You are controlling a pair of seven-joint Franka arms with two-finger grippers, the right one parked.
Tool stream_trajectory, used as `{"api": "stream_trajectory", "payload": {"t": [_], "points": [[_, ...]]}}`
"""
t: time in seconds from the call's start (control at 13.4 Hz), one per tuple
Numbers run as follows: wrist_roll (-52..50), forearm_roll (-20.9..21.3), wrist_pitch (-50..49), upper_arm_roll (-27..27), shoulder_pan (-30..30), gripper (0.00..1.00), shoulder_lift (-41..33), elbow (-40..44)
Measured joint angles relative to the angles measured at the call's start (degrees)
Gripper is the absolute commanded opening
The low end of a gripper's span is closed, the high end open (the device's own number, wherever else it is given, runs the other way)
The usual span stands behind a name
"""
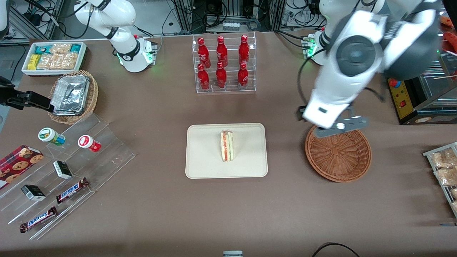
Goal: Place sandwich from basket to tray
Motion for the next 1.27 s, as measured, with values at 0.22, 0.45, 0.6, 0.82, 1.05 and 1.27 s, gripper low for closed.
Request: {"api": "stream_trajectory", "payload": {"t": [0.22, 0.45, 0.6, 0.82, 1.05, 1.27], "points": [[12.3, -3.6, -1.9, 7.7, 0.5, 1.0, -3.0, -0.6], [24.2, -5.6, -4.0, 15.5, 0.4, 1.0, -5.3, -1.1], [30.5, -7.5, -5.1, 20.1, 0.0, 1.0, -6.7, -1.9], [37.6, -10.0, -5.4, 29.6, -3.1, 1.0, -9.8, -4.5], [38.4, -10.3, -5.4, 31.5, -3.7, 1.0, -11.7, -5.9], [38.5, -10.3, -5.2, 31.5, -4.1, 1.0, -11.7, -6.1]]}}
